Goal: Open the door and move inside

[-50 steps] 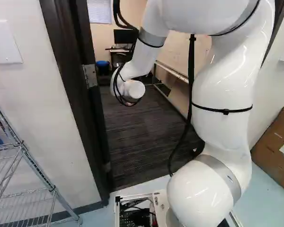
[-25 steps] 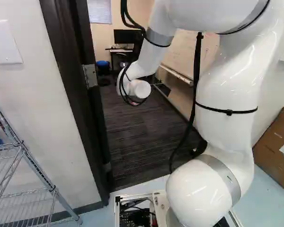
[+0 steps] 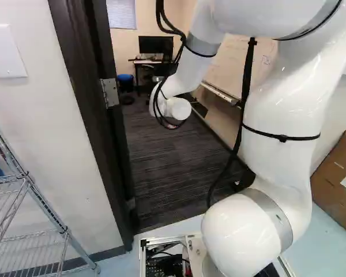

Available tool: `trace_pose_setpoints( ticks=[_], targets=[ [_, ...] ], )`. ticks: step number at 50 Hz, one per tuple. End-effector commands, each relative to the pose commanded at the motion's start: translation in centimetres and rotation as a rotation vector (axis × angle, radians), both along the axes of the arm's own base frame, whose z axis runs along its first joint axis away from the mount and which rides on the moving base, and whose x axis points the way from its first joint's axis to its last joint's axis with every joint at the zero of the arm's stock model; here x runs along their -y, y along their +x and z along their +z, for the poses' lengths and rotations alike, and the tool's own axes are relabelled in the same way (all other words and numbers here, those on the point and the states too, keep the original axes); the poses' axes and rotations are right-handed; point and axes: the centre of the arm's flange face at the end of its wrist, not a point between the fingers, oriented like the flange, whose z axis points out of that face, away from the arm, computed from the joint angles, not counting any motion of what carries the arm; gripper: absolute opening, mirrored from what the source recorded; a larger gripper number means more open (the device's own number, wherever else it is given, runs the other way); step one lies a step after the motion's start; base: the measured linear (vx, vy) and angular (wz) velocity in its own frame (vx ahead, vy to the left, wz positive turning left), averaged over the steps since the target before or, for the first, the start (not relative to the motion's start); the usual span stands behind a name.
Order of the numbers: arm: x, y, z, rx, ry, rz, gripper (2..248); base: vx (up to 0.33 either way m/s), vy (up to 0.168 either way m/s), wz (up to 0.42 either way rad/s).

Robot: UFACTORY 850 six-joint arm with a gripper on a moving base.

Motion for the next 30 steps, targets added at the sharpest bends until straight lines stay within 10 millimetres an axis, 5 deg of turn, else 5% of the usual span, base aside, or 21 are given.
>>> trace_pose_setpoints(
  ticks=[30],
  targets=[
    [3.6, -1.1, 0.1, 0.002, -0.038, -0.006, 247, 0.000, 0.000, 0.000]
  ],
)
